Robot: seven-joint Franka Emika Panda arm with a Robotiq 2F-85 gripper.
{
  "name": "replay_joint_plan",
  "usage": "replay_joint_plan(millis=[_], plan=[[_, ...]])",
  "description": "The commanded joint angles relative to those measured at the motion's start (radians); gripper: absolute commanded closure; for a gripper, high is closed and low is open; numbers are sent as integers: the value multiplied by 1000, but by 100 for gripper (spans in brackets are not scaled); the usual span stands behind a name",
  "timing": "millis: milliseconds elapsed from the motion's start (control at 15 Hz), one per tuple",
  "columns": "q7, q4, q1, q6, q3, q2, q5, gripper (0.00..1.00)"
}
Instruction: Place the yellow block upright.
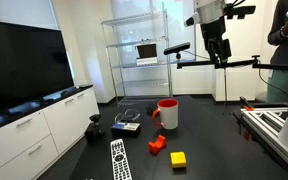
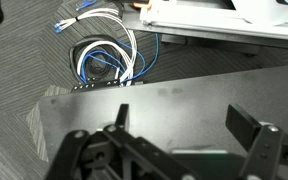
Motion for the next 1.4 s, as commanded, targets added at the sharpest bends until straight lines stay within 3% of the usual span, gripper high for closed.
replay_joint_plan(millis=[0,600,733,1133,1333], plan=[[14,26,25,0,-21,-4,-14,0],[15,45,26,-2,-21,-17,-14,0],[-114,43,61,36,-52,-39,-51,0],[-235,55,168,167,-57,-23,-62,0],[-128,88,233,314,-36,65,38,0]])
